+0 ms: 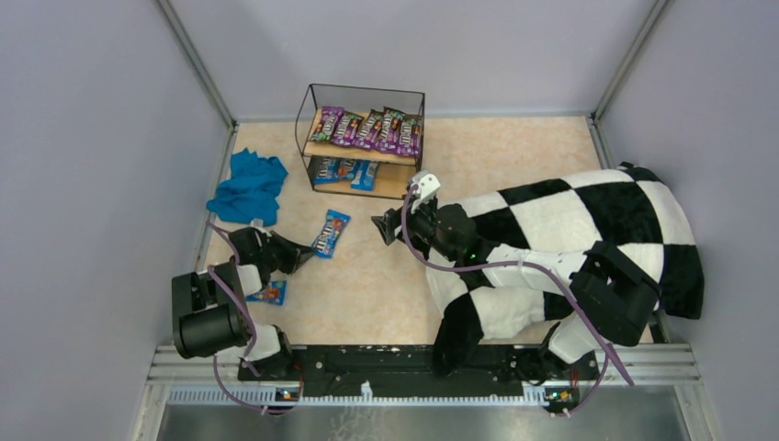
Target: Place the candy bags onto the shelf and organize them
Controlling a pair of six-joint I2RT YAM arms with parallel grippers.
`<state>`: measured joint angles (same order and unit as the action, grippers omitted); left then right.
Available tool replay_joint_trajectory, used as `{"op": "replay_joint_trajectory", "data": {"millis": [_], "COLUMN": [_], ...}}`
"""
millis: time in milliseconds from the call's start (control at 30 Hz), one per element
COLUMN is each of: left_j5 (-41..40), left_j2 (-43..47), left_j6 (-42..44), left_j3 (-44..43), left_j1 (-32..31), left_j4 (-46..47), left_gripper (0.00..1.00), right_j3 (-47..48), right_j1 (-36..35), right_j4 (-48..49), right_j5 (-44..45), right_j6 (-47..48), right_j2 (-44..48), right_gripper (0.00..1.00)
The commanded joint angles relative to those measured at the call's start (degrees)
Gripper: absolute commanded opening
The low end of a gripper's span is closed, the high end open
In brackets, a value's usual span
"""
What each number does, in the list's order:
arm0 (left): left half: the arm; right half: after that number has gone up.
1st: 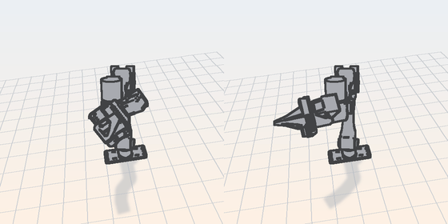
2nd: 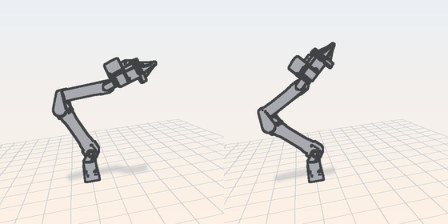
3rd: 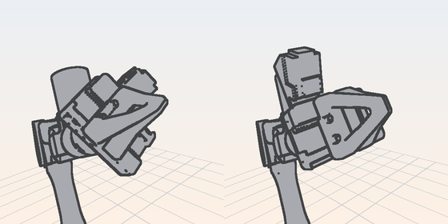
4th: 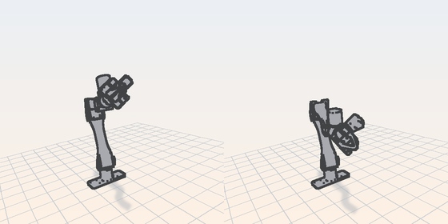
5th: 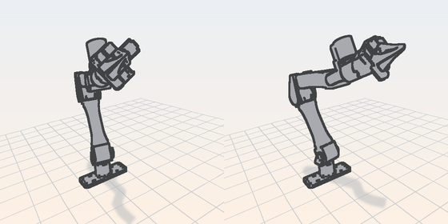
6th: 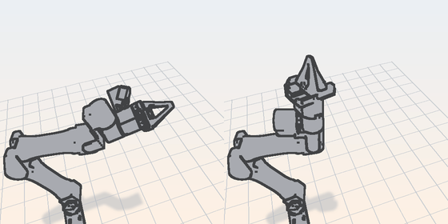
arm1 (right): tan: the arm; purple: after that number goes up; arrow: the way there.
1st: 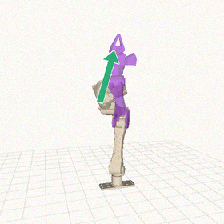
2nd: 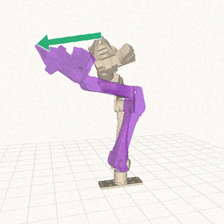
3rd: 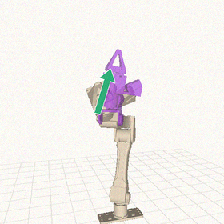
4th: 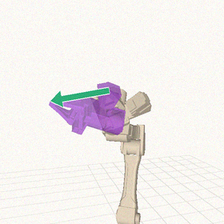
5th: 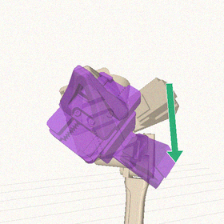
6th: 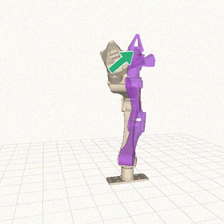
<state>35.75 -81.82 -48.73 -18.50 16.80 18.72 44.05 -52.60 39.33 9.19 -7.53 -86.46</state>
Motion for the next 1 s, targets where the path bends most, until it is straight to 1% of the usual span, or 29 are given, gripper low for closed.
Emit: {"op": "replay_joint_trajectory", "data": {"millis": [0, 200, 300, 400, 567, 767, 967], "left_j5": [5.27, 11.23, 11.67, 9.86, 7.91, 4.67, 3.21], "left_j2": [3.69, 10.46, 12.53, 12.36, 8.0, 2.44, -6.49], "left_j6": [2.97, 3.39, 2.25, 0.37, -6.02, -12.01, -18.0], "left_j3": [0.4, -0.22, -1.62, -4.15, -8.18, -12.62, -16.31], "left_j1": [-0.36, -3.48, -6.78, -12.0, -19.3, -23.06, -25.79], "left_j4": [1.78, 3.74, 4.19, 5.47, 13.2, 21.59, 32.36], "left_gripper": [0.0, 0.0, 0.0, 0.0, 0.0, 0.0, 0.0], "right_j3": [2.35, 2.18, 1.94, 1.38, 0.29, -1.69, -1.95], "right_j1": [0.48, 0.48, 0.47, 0.43, 0.48, 0.69, 1.26], "right_j4": [2.0, 1.81, 2.15, 3.24, 4.01, 5.97, 6.0], "right_j5": [0.16, 0.89, 1.15, 1.16, 2.87, 5.17, 4.9], "right_j6": [0.48, 0.67, 0.53, 0.17, 0.06, 0.03, -0.55], "right_j2": [0.93, 1.06, 1.27, 1.36, 2.17, 4.03, 4.43], "right_gripper": [0.99, 0.99, 0.99, 0.99, 0.99, 0.99, 0.99]}}
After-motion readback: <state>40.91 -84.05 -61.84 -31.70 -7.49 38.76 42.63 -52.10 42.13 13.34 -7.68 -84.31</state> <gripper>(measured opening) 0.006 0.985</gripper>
